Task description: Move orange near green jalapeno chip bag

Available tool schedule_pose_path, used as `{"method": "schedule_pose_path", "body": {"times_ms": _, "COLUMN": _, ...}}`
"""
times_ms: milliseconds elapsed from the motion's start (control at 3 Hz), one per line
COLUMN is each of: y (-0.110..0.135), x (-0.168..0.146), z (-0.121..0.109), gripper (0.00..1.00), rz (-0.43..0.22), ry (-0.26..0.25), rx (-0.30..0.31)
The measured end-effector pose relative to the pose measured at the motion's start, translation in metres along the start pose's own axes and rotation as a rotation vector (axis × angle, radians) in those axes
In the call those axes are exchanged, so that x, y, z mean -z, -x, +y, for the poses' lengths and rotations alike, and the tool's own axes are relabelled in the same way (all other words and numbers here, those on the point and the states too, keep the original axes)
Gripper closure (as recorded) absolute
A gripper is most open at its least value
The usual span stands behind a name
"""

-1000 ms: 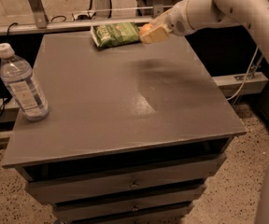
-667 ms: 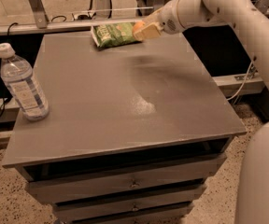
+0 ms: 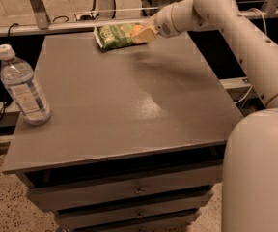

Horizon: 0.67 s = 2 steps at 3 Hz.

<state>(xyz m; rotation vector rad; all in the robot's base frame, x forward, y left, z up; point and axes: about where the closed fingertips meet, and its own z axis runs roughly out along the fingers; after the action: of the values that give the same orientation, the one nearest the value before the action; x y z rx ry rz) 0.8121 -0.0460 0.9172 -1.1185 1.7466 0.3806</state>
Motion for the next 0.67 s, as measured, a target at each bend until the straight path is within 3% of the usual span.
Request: {"method": "schedule_pose_path", "body": {"times_ms": 667, "y": -0.018, "x": -0.028, "z": -0.005, "gripper": 0.13, "rz": 0.014, "ry": -0.003, "rx": -0.048}}
